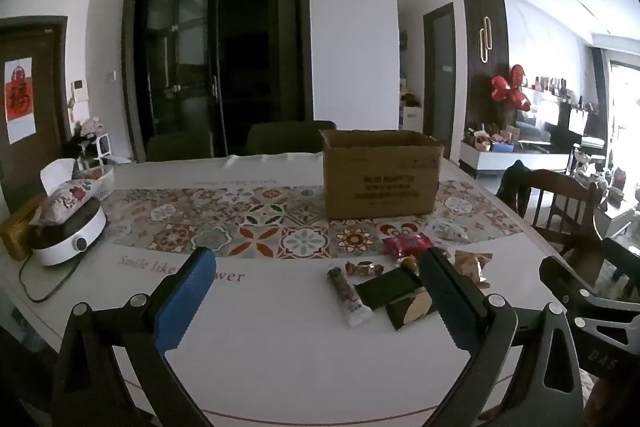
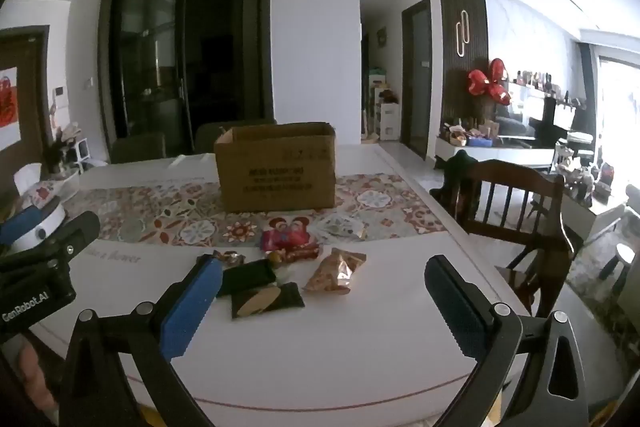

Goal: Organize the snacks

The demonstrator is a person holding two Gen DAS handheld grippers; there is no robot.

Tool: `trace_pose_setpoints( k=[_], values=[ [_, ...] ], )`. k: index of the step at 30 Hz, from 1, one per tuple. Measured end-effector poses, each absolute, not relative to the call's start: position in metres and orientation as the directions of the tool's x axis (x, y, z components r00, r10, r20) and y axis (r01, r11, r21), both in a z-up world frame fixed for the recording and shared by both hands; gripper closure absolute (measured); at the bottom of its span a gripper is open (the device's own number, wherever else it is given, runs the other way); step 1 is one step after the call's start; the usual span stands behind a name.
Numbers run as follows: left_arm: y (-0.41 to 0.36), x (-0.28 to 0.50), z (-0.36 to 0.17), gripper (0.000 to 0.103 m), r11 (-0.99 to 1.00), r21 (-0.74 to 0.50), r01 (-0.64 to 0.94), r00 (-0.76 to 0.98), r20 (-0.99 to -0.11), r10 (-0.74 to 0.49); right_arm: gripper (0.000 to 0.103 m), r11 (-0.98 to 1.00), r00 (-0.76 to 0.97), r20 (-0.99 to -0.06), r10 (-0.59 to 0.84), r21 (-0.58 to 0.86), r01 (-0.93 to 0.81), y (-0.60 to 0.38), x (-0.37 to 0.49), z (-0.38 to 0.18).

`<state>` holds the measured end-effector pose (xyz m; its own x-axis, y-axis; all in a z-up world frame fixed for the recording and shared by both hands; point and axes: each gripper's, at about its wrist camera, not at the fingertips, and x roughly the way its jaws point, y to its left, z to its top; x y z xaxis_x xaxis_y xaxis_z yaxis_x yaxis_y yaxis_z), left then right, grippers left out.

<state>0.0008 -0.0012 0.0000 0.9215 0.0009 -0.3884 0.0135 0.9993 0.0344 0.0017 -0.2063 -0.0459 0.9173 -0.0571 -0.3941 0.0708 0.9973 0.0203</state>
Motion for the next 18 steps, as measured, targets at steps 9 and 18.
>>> trace_pose_setpoints(
  k=[9, 18],
  values=[
    [0.0033, 0.0046, 0.0008, 0.0, 0.999, 0.024, 0.022, 0.919, -0.393, -0.011, 0.001, 0.997, 0.916, -0.397, -0.055, 0.022, 0.07, -0.2065, 0.0027, -0.0469],
    [0.006, 0.0038, -0.0017, 0.0, 0.999, 0.022, 0.023, 0.92, -0.391, -0.013, 0.001, 0.997, 0.913, -0.405, -0.049, 0.03, 0.067, -0.2073, 0.0046, -0.0476]
  ],
)
